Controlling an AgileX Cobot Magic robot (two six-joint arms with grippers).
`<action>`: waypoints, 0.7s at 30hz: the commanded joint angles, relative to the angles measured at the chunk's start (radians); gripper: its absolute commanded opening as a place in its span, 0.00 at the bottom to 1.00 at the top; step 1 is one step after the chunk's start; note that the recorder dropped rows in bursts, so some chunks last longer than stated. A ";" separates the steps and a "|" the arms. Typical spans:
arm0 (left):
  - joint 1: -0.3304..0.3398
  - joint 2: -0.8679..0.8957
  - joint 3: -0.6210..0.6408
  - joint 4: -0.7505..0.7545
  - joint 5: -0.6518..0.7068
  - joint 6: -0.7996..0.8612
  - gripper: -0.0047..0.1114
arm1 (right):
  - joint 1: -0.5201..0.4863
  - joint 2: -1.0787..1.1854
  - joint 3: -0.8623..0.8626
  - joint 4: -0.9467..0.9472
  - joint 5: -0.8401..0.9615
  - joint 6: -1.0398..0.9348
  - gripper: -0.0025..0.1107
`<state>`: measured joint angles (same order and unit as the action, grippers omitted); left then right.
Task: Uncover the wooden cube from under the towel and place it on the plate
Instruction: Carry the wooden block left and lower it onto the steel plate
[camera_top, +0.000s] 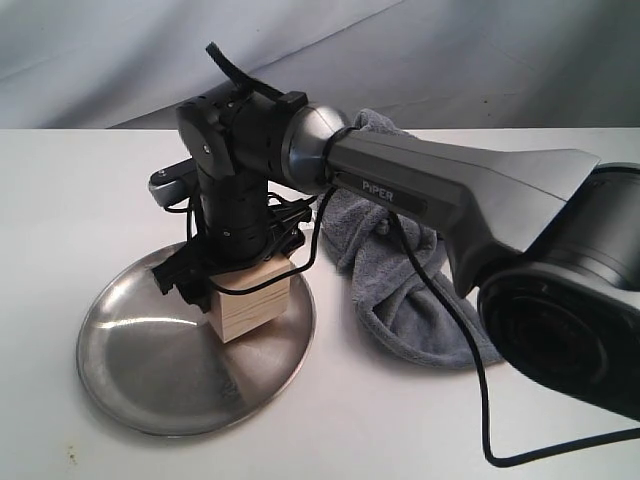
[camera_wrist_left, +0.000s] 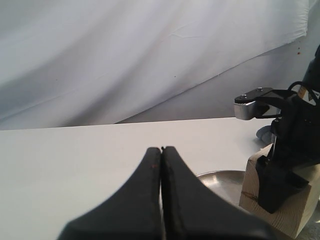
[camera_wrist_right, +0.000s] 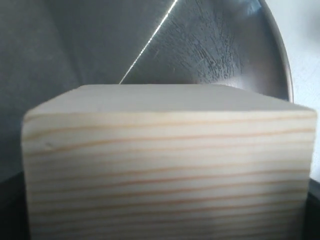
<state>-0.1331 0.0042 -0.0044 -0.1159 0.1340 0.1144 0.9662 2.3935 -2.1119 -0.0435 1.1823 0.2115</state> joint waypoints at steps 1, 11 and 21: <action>-0.005 -0.004 0.004 -0.002 -0.002 -0.003 0.04 | 0.001 -0.012 -0.013 0.006 -0.001 0.004 0.02; -0.005 -0.004 0.004 -0.002 -0.002 -0.003 0.04 | 0.001 -0.012 -0.013 0.052 0.002 0.000 0.42; -0.005 -0.004 0.004 -0.002 -0.002 -0.003 0.04 | 0.001 -0.012 -0.013 0.052 0.002 0.000 0.69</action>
<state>-0.1331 0.0042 -0.0044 -0.1159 0.1340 0.1144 0.9662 2.3935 -2.1119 0.0000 1.1865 0.2115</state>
